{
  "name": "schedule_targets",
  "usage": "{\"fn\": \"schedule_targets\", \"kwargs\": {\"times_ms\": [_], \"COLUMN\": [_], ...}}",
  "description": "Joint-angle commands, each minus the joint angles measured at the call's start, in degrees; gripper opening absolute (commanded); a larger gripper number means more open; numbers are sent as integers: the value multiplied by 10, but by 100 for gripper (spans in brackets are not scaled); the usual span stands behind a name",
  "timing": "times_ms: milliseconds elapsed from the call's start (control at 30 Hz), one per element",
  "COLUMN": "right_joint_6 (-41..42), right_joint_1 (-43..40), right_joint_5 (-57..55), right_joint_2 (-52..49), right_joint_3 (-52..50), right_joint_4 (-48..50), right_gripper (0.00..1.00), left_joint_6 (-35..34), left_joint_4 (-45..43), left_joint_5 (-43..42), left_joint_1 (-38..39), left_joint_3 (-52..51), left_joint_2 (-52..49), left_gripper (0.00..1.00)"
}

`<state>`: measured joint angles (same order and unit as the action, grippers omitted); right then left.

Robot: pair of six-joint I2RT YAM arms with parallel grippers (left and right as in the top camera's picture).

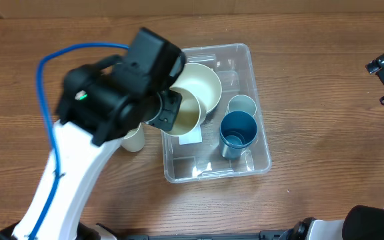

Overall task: Pack container
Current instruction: 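Lower the cream cup into the container's front middle and release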

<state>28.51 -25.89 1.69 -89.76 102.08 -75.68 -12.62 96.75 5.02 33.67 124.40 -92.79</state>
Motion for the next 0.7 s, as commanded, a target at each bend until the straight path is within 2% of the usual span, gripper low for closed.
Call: {"fn": "schedule_targets", "kwargs": {"times_ms": [0, 233, 433, 533, 667], "right_joint_6": [2, 2, 3, 3, 2], "right_joint_1": [-1, -1, -1, -1, -1], "right_joint_5": [1, 1, 1, 1, 1], "right_joint_2": [0, 0, 0, 0, 0], "right_joint_3": [3, 3, 3, 3, 3], "right_joint_4": [3, 3, 3, 3, 3], "right_gripper": [100, 100, 100, 100, 100], "left_joint_6": [-18, -16, -16, -16, -18], "left_joint_4": [-31, -166, -250, -270, -281], "left_joint_5": [8, -19, -20, -21, -21], "left_joint_1": [14, 46, 46, 46, 45], "left_joint_3": [-101, -261, -337, -339, -322], "left_joint_2": [-7, -28, -63, -82, -83], "left_gripper": [4, 4, 4, 11, 38]}}
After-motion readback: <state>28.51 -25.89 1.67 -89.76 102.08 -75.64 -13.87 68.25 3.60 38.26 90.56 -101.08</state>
